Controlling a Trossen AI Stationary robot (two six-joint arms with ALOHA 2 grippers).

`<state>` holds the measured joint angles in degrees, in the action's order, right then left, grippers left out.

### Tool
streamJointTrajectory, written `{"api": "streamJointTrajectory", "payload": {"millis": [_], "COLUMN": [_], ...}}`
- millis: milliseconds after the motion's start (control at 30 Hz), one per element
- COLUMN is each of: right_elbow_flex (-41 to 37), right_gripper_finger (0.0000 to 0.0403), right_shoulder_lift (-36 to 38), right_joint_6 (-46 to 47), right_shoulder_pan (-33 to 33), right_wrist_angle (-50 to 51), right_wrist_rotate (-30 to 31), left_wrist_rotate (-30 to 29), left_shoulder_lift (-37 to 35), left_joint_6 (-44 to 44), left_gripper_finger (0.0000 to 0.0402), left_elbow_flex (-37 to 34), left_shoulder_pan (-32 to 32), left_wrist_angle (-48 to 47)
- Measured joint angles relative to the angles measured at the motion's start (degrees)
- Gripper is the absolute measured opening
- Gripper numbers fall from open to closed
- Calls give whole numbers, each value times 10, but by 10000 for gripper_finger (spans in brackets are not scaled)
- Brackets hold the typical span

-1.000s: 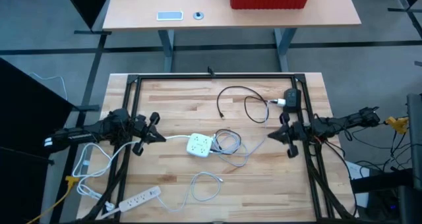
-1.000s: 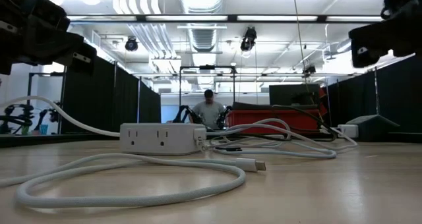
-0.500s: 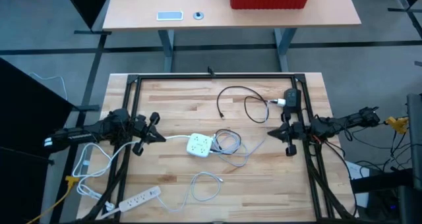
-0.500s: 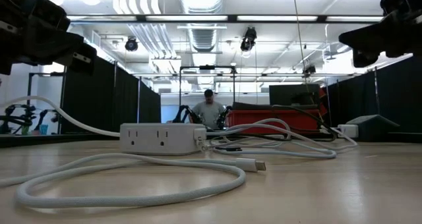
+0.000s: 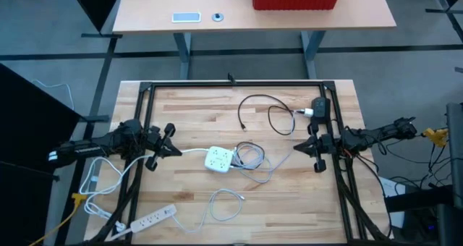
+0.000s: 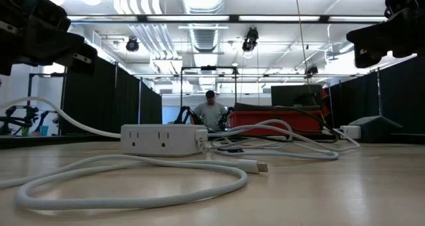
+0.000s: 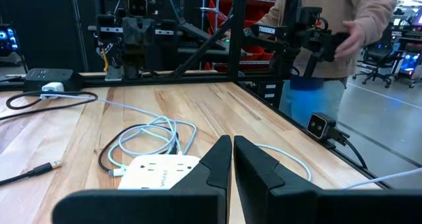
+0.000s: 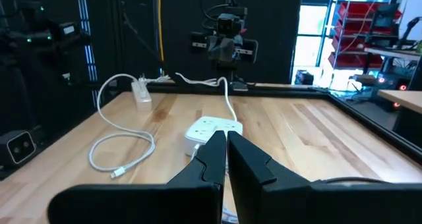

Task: Insert USB
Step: Return to Home Position

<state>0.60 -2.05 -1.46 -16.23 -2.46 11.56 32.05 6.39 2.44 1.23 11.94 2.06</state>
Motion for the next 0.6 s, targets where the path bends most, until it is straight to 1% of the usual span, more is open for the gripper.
{"api": "streamJointTrajectory", "payload": {"millis": [600], "right_elbow_flex": [0], "right_gripper_finger": [0], "right_shoulder_lift": [0], "right_joint_6": [-6], "right_shoulder_pan": [0], "right_wrist_angle": [0], "right_wrist_rotate": [0], "left_wrist_rotate": [0], "left_shoulder_lift": [0], "left_joint_6": [0], "left_gripper_finger": [4], "left_elbow_flex": [0], "left_shoulder_pan": [0], "left_wrist_angle": [0]}}
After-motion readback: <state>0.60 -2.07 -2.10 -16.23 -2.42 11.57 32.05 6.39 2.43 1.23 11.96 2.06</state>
